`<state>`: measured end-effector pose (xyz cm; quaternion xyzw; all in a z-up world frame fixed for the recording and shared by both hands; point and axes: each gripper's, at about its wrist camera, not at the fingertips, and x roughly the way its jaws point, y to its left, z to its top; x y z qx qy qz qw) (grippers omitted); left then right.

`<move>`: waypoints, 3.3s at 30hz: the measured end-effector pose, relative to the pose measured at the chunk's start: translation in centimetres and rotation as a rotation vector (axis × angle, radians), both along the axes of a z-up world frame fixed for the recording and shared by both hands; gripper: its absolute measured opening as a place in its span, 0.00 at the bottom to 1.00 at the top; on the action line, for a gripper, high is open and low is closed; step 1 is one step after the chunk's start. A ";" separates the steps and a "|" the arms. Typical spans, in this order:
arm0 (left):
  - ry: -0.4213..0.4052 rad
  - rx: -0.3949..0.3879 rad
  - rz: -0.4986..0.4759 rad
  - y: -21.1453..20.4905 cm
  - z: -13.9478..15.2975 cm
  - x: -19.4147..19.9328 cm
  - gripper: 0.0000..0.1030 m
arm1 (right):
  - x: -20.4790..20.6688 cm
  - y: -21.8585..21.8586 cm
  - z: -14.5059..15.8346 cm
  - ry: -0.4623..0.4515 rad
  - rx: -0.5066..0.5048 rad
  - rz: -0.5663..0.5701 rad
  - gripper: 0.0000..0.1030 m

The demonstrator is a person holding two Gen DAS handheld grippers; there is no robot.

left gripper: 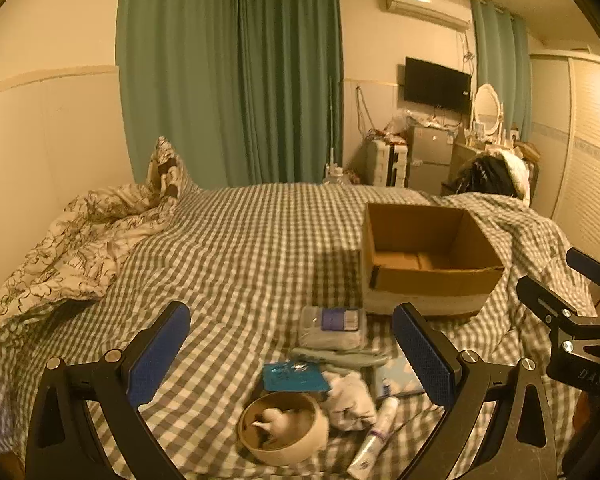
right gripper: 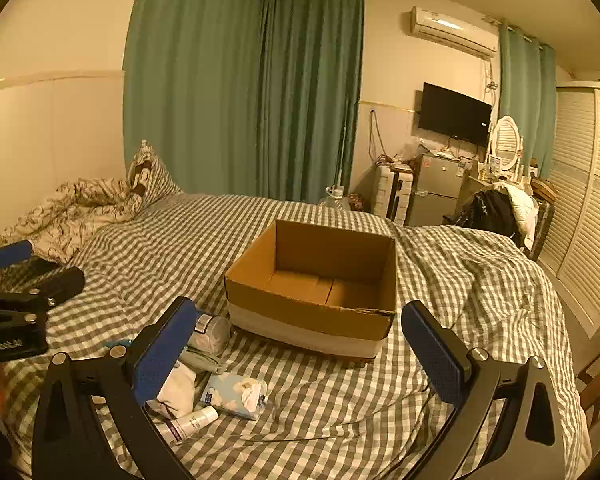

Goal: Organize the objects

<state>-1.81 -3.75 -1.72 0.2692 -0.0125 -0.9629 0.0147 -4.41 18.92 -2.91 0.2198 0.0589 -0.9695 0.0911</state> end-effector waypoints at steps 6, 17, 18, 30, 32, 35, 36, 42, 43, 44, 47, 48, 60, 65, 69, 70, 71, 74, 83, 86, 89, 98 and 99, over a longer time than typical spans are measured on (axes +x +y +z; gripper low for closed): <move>-0.092 0.010 0.028 -1.2 -2.7 -1.0 1.00 | -1.4 -0.4 -2.3 -0.069 0.014 0.031 1.00; -0.357 0.002 0.003 -0.5 -10.7 -3.4 1.00 | -2.9 -0.3 -6.6 -0.194 0.039 0.039 1.00; -0.373 0.008 0.006 -0.5 -11.1 -3.4 1.00 | -2.9 -0.3 -6.9 -0.200 0.040 0.042 1.00; -0.420 -0.001 0.013 0.0 -14.3 -4.3 0.87 | -3.4 -0.6 -9.3 -0.271 0.071 0.035 1.00; -0.412 0.008 0.011 0.1 -14.0 -4.2 0.83 | -3.7 -0.9 -9.7 -0.282 0.076 0.039 1.00; -0.400 0.045 0.007 -0.3 -13.3 -4.1 0.82 | -4.3 -1.4 -10.6 -0.312 0.076 0.046 1.00; -0.387 0.060 0.005 -0.4 -12.8 -4.1 0.82 | -4.5 -1.5 -10.8 -0.319 0.075 0.050 1.00; -0.261 0.018 0.026 -1.2 -9.1 -3.5 0.82 | -6.8 -3.6 -13.5 -0.399 0.073 0.080 1.00; -0.244 0.000 0.034 -1.4 -8.6 -3.5 0.82 | -7.3 -4.1 -14.0 -0.413 0.078 0.086 1.00; -0.232 -0.016 0.044 -1.5 -8.4 -3.5 0.82 | -7.7 -4.6 -14.6 -0.433 0.085 0.090 1.00; -0.225 -0.020 0.059 -2.2 -8.3 -3.8 0.82 | -8.7 -6.0 -16.0 -0.477 0.099 0.114 1.00; -0.226 -0.019 0.061 -2.4 -8.4 -3.9 0.82 | -9.0 -6.6 -16.4 -0.488 0.106 0.127 1.00; -0.216 -0.014 0.042 -1.9 -8.2 -3.4 0.82 | -7.2 -6.5 -16.6 -0.460 0.140 0.142 0.80; -0.155 -0.012 -0.019 0.9 -5.1 -2.5 0.82 | -5.2 -3.1 -11.5 -0.377 0.080 0.117 0.80; -0.105 0.001 -0.100 3.7 -2.0 -2.6 0.82 | -3.9 0.0 -5.7 -0.275 0.046 0.106 0.80; -0.092 0.004 -0.122 4.4 -1.1 -2.8 0.82 | -4.0 0.5 -4.6 -0.257 0.048 0.103 0.80; -0.076 0.010 -0.148 5.3 0.1 -3.3 0.82 | -3.9 1.3 -2.9 -0.227 0.052 0.098 0.80; -0.028 0.009 -0.196 7.3 2.7 -4.6 0.82 | -4.4 2.8 1.4 -0.156 0.047 0.086 0.80; -0.018 -0.049 -0.217 11.8 4.0 -12.7 0.82 | -9.6 5.7 6.4 -0.092 0.000 0.058 0.80; -0.042 -0.046 -0.212 12.3 2.9 -15.6 0.82 | -12.6 6.1 5.9 -0.111 -0.019 0.055 0.80; -0.064 -0.060 -0.199 12.8 1.2 -18.0 0.82 | -15.1 6.2 4.8 -0.140 -0.037 0.055 0.80; -0.127 -0.058 -0.226 14.3 -3.8 -22.5 0.82 | -22.3 5.6 0.0 -0.240 -0.047 0.067 0.80; -0.125 -0.058 -0.231 14.4 -4.0 -22.7 0.82 | -22.9 5.6 -0.5 -0.241 -0.048 0.067 0.81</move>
